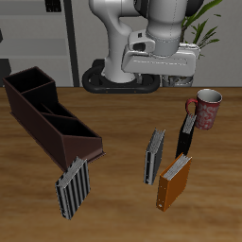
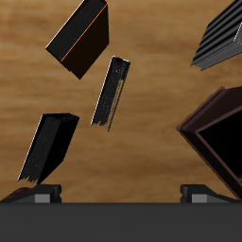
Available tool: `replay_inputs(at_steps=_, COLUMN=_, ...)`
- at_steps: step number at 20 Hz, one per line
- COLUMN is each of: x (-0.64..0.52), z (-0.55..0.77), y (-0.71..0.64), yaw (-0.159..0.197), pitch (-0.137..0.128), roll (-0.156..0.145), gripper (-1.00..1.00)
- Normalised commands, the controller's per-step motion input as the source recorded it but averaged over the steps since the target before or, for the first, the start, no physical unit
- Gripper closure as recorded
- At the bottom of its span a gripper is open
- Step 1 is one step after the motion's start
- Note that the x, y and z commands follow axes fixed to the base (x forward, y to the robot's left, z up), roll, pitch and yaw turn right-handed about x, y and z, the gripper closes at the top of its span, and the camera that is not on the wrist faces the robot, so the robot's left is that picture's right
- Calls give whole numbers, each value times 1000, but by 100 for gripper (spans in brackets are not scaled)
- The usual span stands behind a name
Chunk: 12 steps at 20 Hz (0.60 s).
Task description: Place the black book into the right desk caddy's left compartment
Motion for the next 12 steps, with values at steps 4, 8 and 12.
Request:
replay_inputs(at_steps=4, x=-181, z=-162, y=319, yaw=-37, pitch=-16, roll=25, gripper=-100)
replay_inputs(at_steps=8, x=-135, z=-62, y=264, yaw=-20, pitch=-19, roll=39, gripper=-100)
replay_inputs(at_steps=12, x=-163, z=-33, y=274, yaw=-20, pitch=-35, roll=18, gripper=-100)
